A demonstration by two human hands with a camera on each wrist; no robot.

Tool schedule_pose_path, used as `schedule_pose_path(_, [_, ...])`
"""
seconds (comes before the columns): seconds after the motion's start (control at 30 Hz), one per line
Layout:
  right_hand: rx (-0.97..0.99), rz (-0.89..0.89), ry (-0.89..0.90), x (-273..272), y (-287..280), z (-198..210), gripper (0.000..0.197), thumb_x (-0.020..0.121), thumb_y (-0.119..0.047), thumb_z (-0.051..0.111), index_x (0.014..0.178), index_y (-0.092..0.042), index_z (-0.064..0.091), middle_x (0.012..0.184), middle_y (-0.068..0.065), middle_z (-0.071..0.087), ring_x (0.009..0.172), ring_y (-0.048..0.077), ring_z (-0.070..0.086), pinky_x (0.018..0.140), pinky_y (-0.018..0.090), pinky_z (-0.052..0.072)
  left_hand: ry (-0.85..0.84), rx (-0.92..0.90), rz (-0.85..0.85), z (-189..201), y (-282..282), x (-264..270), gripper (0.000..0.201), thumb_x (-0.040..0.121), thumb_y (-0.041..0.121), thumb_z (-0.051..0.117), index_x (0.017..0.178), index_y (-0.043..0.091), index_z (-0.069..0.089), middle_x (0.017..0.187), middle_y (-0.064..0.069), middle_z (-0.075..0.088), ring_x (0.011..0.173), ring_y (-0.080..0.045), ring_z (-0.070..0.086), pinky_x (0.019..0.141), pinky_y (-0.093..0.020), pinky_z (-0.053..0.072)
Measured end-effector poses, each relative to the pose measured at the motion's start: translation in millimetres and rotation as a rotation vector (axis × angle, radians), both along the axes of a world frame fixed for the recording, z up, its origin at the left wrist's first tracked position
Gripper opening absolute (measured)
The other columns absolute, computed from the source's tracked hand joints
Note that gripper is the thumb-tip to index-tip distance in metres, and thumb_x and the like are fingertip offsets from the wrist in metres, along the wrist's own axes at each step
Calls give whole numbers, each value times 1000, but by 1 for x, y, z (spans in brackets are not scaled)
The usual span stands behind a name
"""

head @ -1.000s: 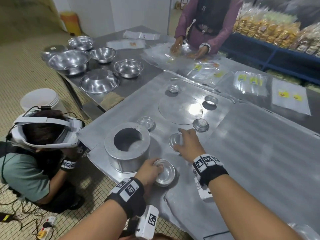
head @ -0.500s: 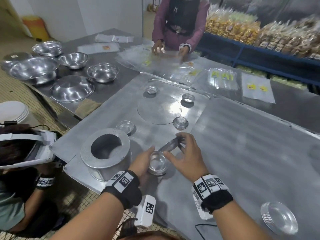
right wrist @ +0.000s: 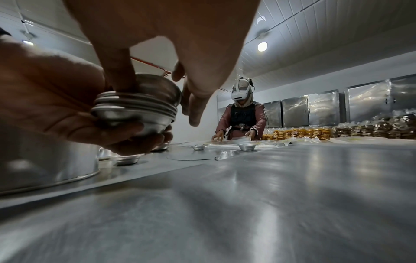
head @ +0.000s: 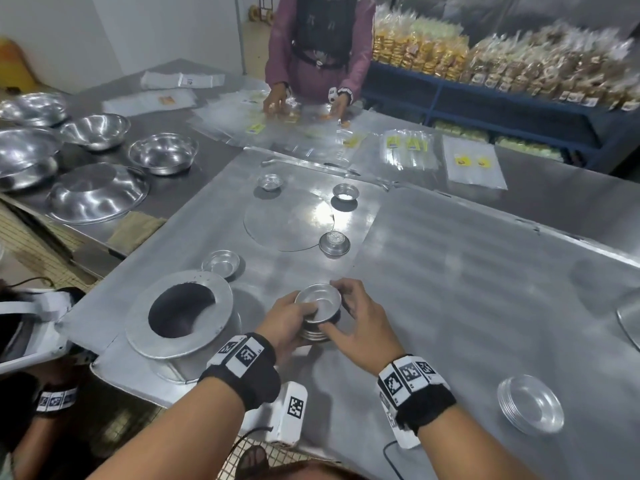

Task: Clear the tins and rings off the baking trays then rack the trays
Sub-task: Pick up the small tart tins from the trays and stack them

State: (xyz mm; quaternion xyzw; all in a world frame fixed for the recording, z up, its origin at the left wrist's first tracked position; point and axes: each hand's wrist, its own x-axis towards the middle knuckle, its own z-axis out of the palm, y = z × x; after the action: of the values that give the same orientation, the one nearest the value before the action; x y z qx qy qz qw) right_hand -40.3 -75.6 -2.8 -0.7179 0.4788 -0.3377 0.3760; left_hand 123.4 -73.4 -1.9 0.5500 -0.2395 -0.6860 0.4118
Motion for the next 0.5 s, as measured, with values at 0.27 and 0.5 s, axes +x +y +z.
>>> schedule_pose_path(0.27, [52, 66, 90, -7, -23, -12, 48, 80, -8, 49, 126, -23, 50, 127, -7, 61, 123, 2, 56, 108, 30, 44, -38, -7, 41, -6, -12, 9, 27, 95, -12, 44, 119, -8, 56, 104, -27, 59, 88, -42, 62, 74, -61, 60])
schedule_pose_path(0.5, [29, -49, 499, -5, -87, -15, 39, 92, -20, 57, 130, -14, 54, 131, 6, 58, 123, 24, 53, 104, 36, 42, -60, 16, 87, -10, -23, 15, 26, 93, -13, 47, 111, -2, 62, 98, -21, 58, 84, -37, 60, 76, -64, 58])
